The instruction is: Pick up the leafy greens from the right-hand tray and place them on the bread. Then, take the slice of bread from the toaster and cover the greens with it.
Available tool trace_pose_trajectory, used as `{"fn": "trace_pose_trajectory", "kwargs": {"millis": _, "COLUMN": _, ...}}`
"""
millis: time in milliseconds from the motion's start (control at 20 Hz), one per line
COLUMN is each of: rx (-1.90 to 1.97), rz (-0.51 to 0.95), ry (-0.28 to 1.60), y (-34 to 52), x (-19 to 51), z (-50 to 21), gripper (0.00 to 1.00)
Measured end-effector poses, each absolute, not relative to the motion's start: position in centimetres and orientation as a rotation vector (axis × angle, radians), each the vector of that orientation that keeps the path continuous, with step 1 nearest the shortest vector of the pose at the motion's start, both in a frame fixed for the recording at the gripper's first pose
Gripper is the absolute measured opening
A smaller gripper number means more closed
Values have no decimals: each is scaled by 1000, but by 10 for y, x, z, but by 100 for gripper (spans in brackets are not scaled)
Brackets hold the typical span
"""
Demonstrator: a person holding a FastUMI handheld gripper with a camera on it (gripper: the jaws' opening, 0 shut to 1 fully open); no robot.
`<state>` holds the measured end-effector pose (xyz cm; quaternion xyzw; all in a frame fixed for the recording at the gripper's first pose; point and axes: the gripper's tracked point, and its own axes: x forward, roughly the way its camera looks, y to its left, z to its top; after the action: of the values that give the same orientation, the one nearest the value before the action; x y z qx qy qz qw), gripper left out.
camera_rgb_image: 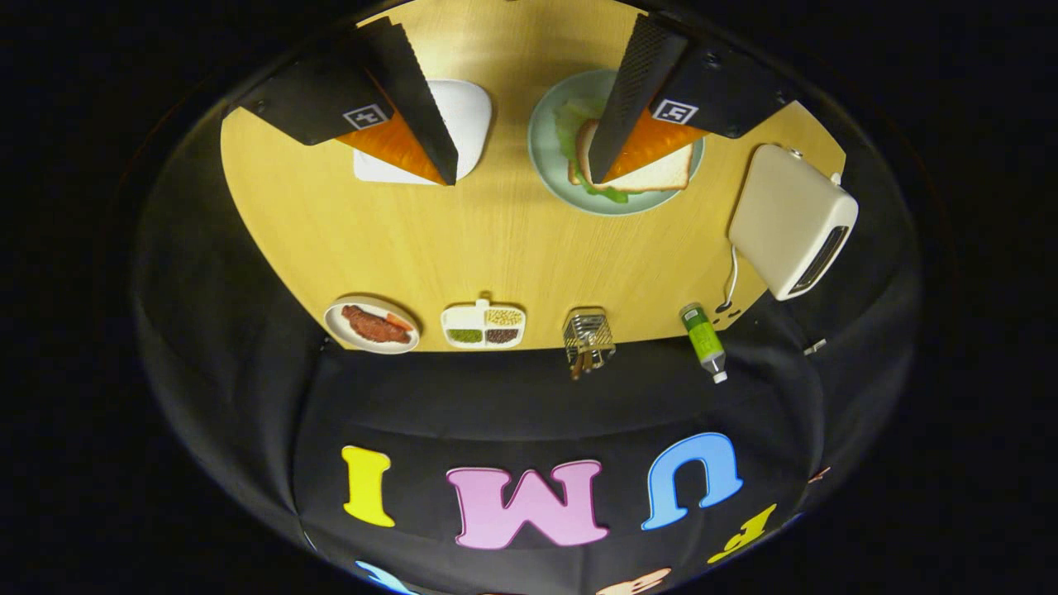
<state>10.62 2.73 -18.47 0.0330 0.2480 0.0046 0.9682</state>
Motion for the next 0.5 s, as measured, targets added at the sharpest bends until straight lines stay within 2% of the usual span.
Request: {"fn": "trace_pose_trajectory", "kwargs": {"millis": 500, "rx": 24, "rz": -76, "ry": 203, "y": -18, "x": 70, "z": -52, "gripper": 99}}
